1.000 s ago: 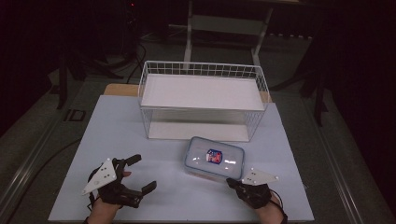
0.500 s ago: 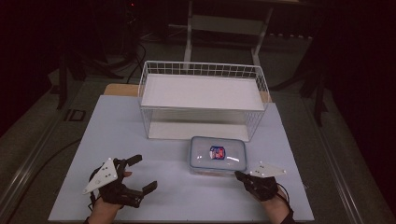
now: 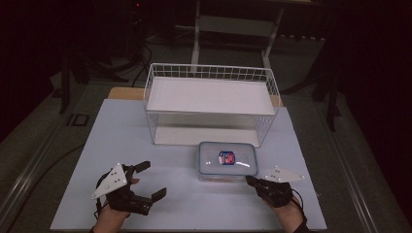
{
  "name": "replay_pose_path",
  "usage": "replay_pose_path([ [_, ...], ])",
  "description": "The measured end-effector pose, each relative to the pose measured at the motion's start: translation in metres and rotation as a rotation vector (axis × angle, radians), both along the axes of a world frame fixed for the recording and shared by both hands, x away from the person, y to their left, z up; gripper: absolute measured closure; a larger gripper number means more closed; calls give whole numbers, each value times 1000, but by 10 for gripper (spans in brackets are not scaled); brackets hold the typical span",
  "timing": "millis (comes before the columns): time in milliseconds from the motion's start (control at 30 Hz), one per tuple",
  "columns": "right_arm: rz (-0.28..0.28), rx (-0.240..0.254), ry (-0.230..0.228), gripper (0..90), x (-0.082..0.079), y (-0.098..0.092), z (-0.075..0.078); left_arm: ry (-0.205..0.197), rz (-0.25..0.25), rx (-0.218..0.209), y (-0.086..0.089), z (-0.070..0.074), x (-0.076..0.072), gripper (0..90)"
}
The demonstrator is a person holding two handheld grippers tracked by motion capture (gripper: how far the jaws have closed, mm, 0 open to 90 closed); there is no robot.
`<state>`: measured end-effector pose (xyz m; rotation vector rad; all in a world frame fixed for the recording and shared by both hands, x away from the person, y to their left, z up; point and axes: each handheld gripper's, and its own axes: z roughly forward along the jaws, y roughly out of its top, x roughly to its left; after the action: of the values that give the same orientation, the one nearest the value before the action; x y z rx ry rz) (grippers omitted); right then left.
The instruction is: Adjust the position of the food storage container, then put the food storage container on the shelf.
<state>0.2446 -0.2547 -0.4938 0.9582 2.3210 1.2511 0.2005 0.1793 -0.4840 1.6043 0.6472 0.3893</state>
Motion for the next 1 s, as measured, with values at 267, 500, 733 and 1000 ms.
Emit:
replay_pose_path([
  [267, 46, 63, -121, 479, -9, -1, 28, 41, -55, 42, -16, 11, 6, 0],
  [500, 87, 156, -166, 106, -10, -10, 53, 27, -96, 5, -32, 43, 14, 0],
  [733, 107, 123, -233, 165, -8, -16, 65, 23, -87, 17, -42, 63, 33, 0],
  [1000, 43, 104, -276, 196, -2, -19, 70, 71, -84, 44, -63, 70, 60, 0],
])
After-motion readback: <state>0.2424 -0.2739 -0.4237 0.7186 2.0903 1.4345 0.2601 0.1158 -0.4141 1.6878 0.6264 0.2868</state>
